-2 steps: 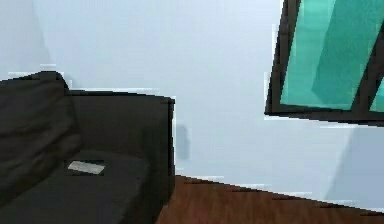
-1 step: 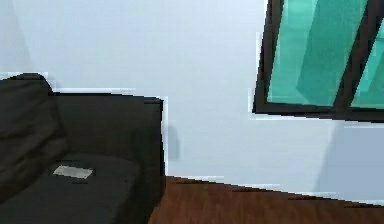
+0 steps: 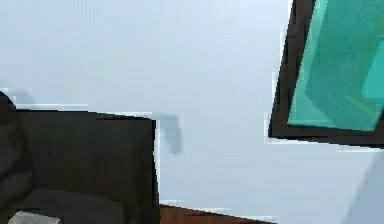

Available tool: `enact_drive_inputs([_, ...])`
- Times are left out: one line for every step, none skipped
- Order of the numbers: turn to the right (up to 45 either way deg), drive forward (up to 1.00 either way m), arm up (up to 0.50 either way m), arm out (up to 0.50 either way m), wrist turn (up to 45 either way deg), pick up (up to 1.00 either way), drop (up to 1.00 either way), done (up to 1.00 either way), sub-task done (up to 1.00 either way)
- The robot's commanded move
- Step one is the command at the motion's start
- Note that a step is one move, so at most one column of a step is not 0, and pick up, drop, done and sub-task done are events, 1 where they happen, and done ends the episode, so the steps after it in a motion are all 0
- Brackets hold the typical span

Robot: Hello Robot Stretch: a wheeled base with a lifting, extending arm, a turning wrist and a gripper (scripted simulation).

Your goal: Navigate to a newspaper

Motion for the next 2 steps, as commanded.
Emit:
enact_drive_inputs([-45.0,0.0,0.0,0.0,0.0,0.0,0.0,0.0,0.0])
enact_drive_inputs([0.0,0.0,0.0,0.0,0.0,0.0,0.0,1.0,0.0])
